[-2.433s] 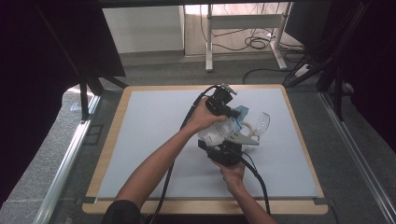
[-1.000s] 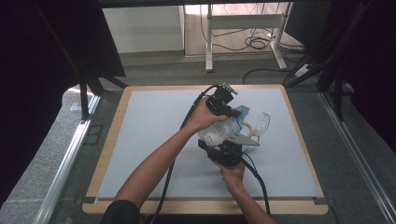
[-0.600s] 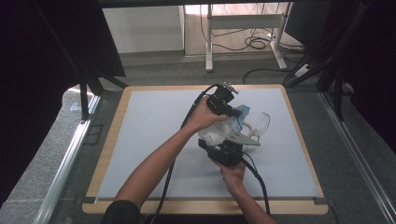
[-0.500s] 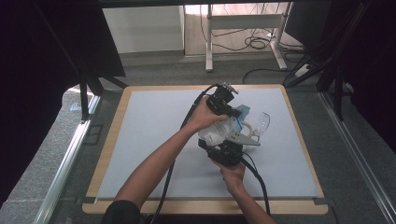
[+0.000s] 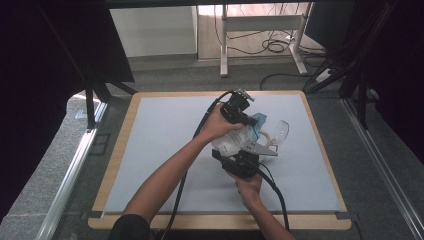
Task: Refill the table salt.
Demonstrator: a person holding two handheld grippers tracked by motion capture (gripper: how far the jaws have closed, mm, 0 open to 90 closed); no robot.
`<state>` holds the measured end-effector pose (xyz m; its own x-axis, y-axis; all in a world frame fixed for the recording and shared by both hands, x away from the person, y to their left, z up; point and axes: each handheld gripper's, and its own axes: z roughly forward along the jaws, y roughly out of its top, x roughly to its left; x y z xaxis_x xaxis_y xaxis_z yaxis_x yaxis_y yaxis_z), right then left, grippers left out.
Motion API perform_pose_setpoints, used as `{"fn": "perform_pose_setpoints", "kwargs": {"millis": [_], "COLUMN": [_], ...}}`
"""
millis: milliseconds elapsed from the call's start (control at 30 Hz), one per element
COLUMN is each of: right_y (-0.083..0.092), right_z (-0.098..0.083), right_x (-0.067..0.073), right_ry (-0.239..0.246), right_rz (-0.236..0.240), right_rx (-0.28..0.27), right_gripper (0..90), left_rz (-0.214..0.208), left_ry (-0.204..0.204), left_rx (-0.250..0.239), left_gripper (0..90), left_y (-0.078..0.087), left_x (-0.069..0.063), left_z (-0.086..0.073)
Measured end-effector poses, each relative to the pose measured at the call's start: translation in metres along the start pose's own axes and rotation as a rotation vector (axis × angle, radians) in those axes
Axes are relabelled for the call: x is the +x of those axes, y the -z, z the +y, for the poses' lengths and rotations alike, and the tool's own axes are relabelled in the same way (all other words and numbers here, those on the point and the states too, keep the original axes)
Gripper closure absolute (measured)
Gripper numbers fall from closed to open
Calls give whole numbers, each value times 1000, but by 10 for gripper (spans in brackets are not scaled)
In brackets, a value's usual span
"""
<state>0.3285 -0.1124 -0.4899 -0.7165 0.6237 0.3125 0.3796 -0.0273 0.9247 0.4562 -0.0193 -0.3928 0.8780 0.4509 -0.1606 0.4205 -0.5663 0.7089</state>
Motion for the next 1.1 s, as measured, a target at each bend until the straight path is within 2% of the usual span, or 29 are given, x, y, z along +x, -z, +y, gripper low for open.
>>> {"fn": "perform_pose_setpoints", "kwargs": {"millis": [567, 1100], "right_y": [3, 2], "right_z": [1, 1], "right_x": [0, 1], "right_ry": [-14, 2], "right_rz": [-14, -23], "right_rx": [-18, -16], "right_gripper": [609, 609], "left_rz": [4, 5], "left_ry": [-19, -20], "left_rx": [3, 6], "left_gripper": [899, 898], "left_y": [-1, -1], "left_x": [-3, -3], "left_z": [5, 5]}}
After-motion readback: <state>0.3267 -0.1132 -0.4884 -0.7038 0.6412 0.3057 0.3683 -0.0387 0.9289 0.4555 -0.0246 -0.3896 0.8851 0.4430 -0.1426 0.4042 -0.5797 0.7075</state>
